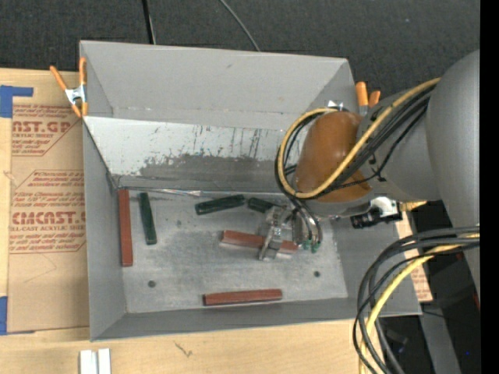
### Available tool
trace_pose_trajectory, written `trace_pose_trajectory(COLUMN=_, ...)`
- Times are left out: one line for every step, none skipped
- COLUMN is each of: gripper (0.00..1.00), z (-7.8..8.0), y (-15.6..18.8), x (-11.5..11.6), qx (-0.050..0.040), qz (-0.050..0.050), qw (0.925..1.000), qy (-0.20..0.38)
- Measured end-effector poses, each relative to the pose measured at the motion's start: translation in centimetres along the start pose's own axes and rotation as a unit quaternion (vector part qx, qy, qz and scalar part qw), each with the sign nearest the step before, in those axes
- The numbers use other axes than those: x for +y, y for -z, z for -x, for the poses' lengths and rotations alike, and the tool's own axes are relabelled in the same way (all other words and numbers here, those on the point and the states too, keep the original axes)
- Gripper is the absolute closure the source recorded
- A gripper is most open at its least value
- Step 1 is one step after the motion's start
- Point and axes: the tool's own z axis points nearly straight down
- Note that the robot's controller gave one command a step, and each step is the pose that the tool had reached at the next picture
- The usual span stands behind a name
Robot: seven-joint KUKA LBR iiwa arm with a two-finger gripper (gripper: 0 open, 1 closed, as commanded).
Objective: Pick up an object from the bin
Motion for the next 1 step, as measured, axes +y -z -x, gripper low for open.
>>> trace_pose_trajectory(gripper=1.00, z=-0.04, y=1.35, x=0.01, qx=0.0005, qz=0.000, qw=1.0000, qy=0.000)
